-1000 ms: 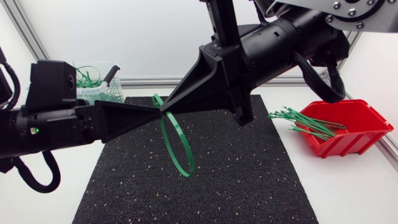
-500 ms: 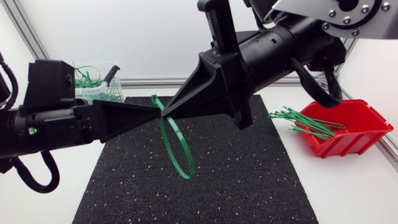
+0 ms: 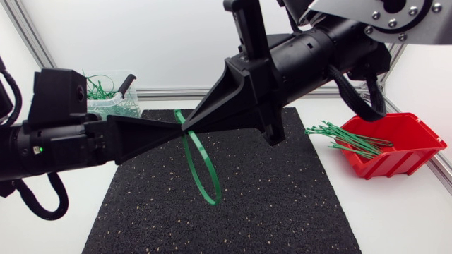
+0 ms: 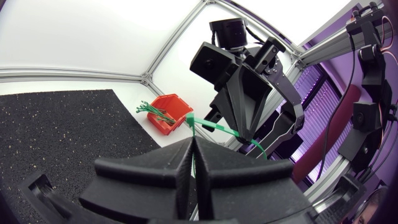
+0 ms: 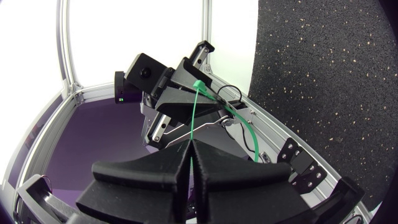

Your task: Take a green cable tie from the red box, thread the tail through the head to close it, then place it in the transparent bin on the left.

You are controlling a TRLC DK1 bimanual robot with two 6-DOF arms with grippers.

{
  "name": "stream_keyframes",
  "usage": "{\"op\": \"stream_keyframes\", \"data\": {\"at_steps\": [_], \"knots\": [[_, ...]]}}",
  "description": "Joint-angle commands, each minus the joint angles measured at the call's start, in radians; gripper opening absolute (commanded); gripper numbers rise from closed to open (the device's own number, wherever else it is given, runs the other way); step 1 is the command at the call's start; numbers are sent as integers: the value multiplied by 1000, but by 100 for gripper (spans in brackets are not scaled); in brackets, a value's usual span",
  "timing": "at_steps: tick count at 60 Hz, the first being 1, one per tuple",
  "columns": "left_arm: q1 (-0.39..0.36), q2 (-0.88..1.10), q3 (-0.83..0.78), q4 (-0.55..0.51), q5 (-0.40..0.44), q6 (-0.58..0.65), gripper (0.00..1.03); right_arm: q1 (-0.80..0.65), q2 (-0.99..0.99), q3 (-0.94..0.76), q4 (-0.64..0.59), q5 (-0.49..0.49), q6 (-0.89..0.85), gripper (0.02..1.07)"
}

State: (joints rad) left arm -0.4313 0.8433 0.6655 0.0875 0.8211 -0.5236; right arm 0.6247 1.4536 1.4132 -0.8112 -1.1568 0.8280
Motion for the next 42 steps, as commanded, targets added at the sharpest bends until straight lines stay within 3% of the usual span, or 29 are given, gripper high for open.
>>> {"op": "stream_keyframes", "data": {"at_steps": [1,11,28,42], "knots": [[-12,-7,-6,18,6,0,3,0,21,-11,4,-11,28,8],[-14,-47,-21,44,-14,5,3,-3,40,-16,3,-15,31,8],[-101,-82,-44,64,-137,73,3,6,37,0,4,-23,34,8],[-101,-81,-60,78,-165,106,3,-2,-6,0,9,-27,33,8]]}}
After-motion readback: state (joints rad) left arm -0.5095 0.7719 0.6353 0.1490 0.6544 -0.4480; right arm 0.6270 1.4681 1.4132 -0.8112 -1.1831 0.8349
